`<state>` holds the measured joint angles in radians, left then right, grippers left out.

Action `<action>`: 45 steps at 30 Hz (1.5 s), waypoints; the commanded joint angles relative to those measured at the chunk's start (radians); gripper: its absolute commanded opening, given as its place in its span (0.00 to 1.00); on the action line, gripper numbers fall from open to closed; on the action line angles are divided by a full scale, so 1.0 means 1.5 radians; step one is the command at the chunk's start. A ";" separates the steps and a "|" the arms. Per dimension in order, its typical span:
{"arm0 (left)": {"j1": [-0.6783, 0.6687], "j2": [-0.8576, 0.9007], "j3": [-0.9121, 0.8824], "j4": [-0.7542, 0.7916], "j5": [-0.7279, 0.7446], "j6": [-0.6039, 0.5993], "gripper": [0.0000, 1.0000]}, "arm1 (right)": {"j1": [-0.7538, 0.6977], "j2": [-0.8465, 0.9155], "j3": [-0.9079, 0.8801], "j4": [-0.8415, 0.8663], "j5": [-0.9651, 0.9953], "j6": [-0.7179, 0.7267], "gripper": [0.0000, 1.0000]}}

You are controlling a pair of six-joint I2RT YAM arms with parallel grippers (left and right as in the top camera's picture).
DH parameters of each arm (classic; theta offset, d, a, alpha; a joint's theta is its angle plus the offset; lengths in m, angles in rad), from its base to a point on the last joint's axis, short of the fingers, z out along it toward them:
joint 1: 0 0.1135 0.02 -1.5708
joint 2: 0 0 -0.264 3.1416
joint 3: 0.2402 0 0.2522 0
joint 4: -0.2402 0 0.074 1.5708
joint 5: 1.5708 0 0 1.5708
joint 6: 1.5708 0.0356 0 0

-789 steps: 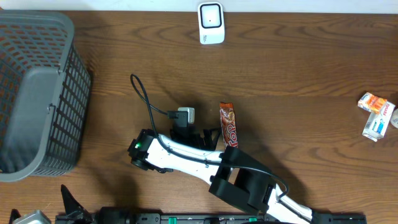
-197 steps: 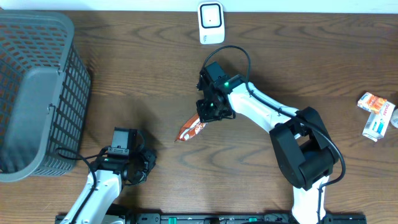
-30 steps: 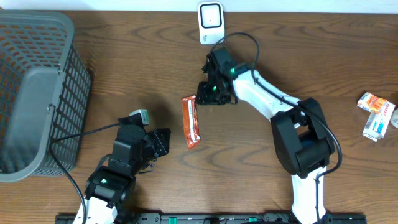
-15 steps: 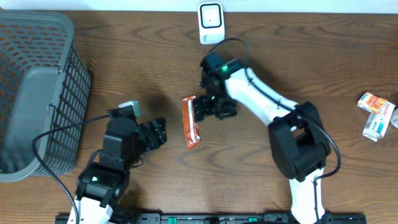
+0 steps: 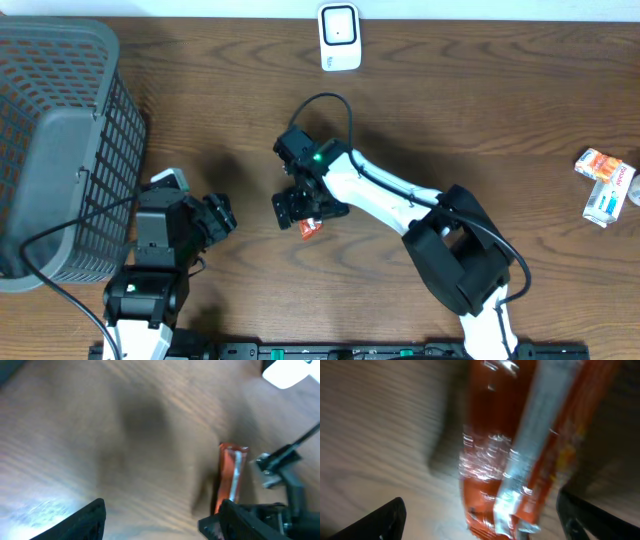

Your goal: Scan the item barcode

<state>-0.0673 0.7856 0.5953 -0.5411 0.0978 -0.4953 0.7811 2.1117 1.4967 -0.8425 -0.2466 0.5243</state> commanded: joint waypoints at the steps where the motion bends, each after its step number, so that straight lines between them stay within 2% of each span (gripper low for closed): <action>1: 0.011 -0.016 0.021 -0.018 -0.008 0.029 0.73 | -0.001 0.009 -0.062 0.017 0.035 0.050 0.84; 4: 0.011 -0.022 0.021 -0.021 -0.008 0.032 0.73 | -0.004 0.009 -0.074 0.030 0.065 0.049 0.30; 6: 0.011 -0.024 0.021 -0.021 -0.008 0.032 0.73 | -0.006 0.008 -0.073 0.038 0.092 0.049 0.07; 7: 0.011 -0.024 0.021 -0.021 -0.008 0.032 0.73 | -0.007 0.008 -0.073 0.046 0.101 0.045 0.01; 11: 0.011 -0.024 0.021 -0.023 -0.009 0.032 0.73 | -0.014 0.005 -0.073 0.074 0.104 -0.008 0.01; 16: 0.011 -0.024 0.021 -0.023 -0.010 0.034 0.73 | -0.033 -0.040 -0.071 0.042 0.104 -0.120 0.01; 25: 0.011 -0.024 0.021 -0.023 -0.043 0.033 0.81 | -0.059 -0.248 -0.070 -0.111 0.101 -0.502 0.01; 28: 0.011 -0.023 0.020 -0.023 -0.043 0.033 0.81 | -0.050 -0.325 -0.070 -0.146 0.085 -0.573 0.01; 32: 0.011 -0.017 0.020 -0.023 -0.043 0.033 0.81 | -0.044 -0.405 -0.070 -0.160 0.020 -0.609 0.01; 38: 0.011 0.005 0.020 -0.023 -0.043 0.033 0.82 | -0.045 -0.492 -0.070 -0.186 -0.025 -0.610 0.01; 45: 0.011 0.033 0.020 -0.023 -0.043 0.033 0.82 | -0.045 -0.497 -0.070 -0.188 -0.019 -0.576 0.01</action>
<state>-0.0551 0.8173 0.5957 -0.5758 0.0456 -0.4625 0.7116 1.3705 1.3846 -1.1336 -0.2634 -0.3622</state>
